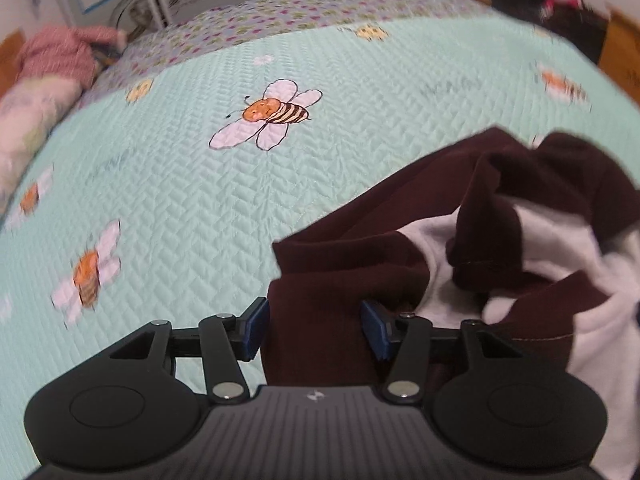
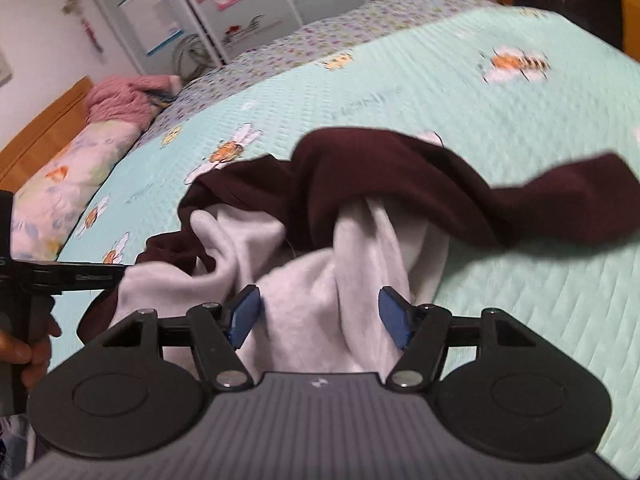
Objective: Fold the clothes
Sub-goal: 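Grasp the maroon garment edge with the left tool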
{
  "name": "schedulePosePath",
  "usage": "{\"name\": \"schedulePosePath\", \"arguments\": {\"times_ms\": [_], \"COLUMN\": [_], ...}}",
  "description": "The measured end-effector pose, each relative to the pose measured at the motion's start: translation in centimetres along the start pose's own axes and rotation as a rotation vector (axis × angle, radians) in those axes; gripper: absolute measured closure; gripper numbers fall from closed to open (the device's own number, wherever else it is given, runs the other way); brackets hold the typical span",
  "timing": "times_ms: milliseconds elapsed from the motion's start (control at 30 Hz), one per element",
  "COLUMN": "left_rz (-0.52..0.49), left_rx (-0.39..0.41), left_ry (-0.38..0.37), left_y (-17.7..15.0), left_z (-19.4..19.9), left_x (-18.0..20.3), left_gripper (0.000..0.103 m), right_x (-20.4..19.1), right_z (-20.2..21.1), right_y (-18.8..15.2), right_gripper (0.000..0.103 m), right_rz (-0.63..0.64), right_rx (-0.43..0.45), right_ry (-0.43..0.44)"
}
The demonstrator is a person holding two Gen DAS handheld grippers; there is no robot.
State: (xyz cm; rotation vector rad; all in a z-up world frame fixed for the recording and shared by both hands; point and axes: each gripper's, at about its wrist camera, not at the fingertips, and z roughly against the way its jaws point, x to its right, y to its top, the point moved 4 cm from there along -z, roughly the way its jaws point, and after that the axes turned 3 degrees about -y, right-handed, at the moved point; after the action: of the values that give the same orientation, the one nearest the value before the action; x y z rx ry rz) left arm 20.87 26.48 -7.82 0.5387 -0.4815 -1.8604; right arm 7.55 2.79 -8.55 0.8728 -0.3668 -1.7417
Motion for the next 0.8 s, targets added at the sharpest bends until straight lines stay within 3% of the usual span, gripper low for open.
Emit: {"name": "schedulePosePath", "arguments": {"times_ms": [100, 167, 233, 333, 533, 667, 800], "left_rz": [-0.05, -0.076, -0.103, -0.136, -0.023, -0.068, -0.11], "left_rx": [-0.014, -0.024, -0.02, 0.012, 0.095, 0.173, 0.139], "left_ry": [0.009, -0.005, -0.003, 0.033, 0.013, 0.073, 0.099], "left_y": [0.2, 0.0, -0.1, -0.4, 0.4, 2.0, 2.1], "left_z": [-0.8, -0.9, -0.7, 0.0, 2.4, 4.8, 4.1], "left_x": [0.7, 1.2, 2.0, 3.0, 1.2, 1.5, 1.9], "left_gripper": [0.06, 0.091, 0.101, 0.102, 0.103, 0.103, 0.103], "right_x": [0.4, 0.1, -0.1, -0.5, 0.0, 0.7, -0.1], "right_z": [-0.2, -0.5, -1.1, -1.7, -2.1, -2.1, -0.1], "right_y": [-0.9, -1.4, -2.0, -2.9, -3.4, -3.5, -2.7], "right_gripper": [0.028, 0.028, 0.027, 0.027, 0.027, 0.027, 0.027], "right_rz": [-0.021, -0.01, -0.001, 0.011, -0.001, -0.037, -0.021], "right_rx": [-0.016, -0.037, -0.056, -0.084, -0.099, -0.108, -0.028], "right_ry": [-0.007, -0.015, -0.029, -0.037, -0.037, -0.041, -0.046]}}
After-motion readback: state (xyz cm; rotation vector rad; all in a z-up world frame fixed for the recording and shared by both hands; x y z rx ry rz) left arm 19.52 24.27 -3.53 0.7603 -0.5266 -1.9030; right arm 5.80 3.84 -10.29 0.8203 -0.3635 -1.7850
